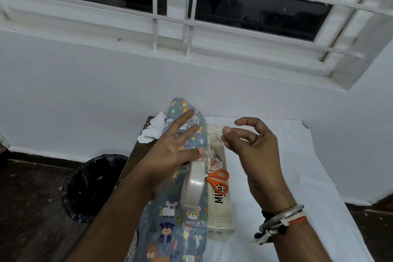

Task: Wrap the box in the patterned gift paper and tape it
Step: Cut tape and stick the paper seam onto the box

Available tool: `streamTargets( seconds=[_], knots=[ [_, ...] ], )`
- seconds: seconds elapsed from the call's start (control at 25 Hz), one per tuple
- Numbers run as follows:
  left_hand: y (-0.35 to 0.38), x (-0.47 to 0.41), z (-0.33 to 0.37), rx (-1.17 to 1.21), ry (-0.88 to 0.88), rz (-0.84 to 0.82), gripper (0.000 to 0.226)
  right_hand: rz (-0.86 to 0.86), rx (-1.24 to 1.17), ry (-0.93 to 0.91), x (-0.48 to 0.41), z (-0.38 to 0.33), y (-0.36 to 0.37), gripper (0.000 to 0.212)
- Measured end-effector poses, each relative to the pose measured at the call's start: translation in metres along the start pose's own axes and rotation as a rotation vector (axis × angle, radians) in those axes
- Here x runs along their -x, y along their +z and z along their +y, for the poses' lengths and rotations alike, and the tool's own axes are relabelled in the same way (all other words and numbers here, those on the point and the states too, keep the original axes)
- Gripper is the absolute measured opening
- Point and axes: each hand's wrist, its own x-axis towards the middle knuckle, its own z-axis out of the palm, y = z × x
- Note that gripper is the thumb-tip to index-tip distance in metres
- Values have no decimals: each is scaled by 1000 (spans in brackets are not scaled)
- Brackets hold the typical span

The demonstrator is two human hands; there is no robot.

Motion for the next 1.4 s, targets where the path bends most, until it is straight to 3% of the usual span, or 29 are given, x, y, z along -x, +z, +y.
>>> streamTargets(
  seconds=[0.16, 0.4, 0.64, 0.84, 0.96, 1.12, 1.2, 1.4],
  knots=[
    [2, -18, -8, 355, -162, 177, 79, -34, 105, 81, -48, 29, -10, 33],
    [9, -34, -16, 546, -297, 315, 77, -133, 242, 229, -116, 71, 3, 54],
    [10, -37, -19, 535, -321, 338, 82, -184, 370, 302, -140, 79, 7, 63],
    [10, -36, -19, 535, -314, 336, 86, -138, 838, 194, -143, 73, 18, 65],
    [10, -35, -19, 542, -306, 335, 86, -135, 1028, 208, -148, 63, 26, 78],
    [9, -34, -20, 554, -288, 314, 86, -104, 1096, 325, -150, 69, 15, 101],
    [9, -34, -21, 551, -266, 307, 86, -100, 1069, 333, -146, 73, 10, 91],
    [12, -28, -27, 368, -98, 248, 85, -133, 849, 139, -114, 61, 5, 28]
  ],
)
